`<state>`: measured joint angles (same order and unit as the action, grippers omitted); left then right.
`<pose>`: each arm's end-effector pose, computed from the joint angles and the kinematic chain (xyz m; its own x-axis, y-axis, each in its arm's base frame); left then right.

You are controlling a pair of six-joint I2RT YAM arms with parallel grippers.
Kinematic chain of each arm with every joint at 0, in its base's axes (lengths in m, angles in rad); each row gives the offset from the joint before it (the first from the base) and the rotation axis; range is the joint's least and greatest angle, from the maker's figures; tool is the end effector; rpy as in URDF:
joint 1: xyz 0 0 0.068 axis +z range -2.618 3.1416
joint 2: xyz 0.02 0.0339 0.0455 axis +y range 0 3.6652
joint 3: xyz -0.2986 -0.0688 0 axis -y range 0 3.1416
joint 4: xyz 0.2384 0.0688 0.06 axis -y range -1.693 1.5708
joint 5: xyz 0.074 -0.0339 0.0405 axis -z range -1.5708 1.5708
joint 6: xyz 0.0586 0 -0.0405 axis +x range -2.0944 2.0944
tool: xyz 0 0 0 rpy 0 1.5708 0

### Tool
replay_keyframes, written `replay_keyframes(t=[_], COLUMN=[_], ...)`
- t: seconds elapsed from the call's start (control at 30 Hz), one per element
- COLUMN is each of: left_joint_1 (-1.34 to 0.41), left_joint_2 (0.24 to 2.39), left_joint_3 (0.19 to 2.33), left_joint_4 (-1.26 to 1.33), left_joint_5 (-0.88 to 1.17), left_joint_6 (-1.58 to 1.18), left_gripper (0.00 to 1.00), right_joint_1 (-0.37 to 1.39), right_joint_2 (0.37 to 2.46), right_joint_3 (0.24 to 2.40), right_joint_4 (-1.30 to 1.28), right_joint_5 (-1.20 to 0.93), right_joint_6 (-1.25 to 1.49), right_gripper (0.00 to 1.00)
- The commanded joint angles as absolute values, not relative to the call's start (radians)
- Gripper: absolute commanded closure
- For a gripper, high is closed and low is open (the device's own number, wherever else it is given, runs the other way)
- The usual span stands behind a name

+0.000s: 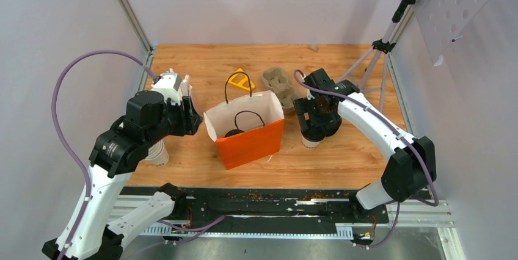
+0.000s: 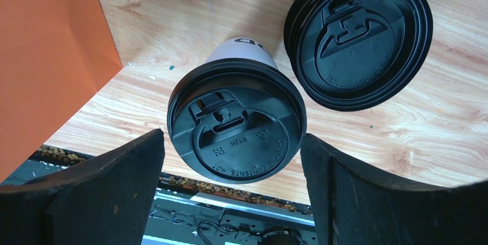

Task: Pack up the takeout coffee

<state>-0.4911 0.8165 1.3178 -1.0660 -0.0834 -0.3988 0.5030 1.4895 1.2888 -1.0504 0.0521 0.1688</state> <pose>0.0972 -0.0464 0.4274 -0.5933 -0.1215 -0.7958 0.1926 0.9384 -0.2869 0.2494 0.1337 0.2966 -0.8984 -0.3028 -0.3181 -0.3207 0.9472 0.0041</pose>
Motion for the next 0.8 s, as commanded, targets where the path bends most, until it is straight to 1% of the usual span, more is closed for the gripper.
replay_keyframes(t=[0.0,0.23,0.43,0.6,0.77], left_joint_1=[-0.492,-0.492,-0.492,-0.492,-0.492], left_joint_2=[0.813,0.810,0.807,0.805,0.803], left_joint_3=[1.326,1.326,1.323,1.322,1.317], left_joint_4=[-1.048,-1.048,-1.048,-1.050,-1.048], left_joint_5=[-0.084,-0.084,-0.085,-0.083,-0.080], left_joint_6=[-0.387,-0.389,-0.388,-0.388,-0.386], left_gripper=[0.41,0.41,0.41,0.41,0.41], right_joint_1=[0.509,0.509,0.509,0.509,0.509], right_joint_2=[1.494,1.493,1.491,1.491,1.490], right_joint_3=[1.281,1.261,1.254,1.244,1.233], right_joint_4=[-1.018,-1.007,-1.004,-1.002,-0.996], right_joint_5=[0.071,0.072,0.077,0.075,0.081], right_joint_6=[0.150,0.149,0.147,0.143,0.143], right_gripper=[0.13,0.15,0.15,0.21,0.23])
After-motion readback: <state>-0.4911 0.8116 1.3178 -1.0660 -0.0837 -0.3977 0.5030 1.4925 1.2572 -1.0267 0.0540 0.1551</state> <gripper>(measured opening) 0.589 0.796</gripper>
